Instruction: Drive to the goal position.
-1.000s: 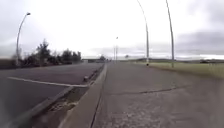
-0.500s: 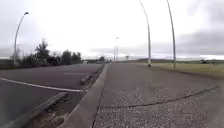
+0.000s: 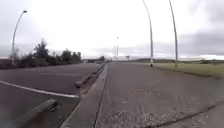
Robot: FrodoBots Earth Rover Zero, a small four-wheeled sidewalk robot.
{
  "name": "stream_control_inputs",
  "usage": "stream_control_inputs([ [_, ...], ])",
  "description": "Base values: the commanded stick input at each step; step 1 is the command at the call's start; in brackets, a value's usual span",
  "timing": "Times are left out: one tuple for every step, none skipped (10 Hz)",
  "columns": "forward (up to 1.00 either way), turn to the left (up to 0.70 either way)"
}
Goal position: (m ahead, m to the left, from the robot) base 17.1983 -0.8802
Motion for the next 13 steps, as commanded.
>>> stream_control_inputs([
  [1.0,0.0],
  [1.0,0.0],
  [1.0,0.0],
  [1.0,0.0],
  [1.0,0.0],
  [1.0,0.0],
  [1.0,0.0],
  [1.0,0.0],
  [1.0,0.0],
  [1.0,0.0],
  [1.0,0.0],
  [1.0,0.0],
  [1.0,0.0],
])
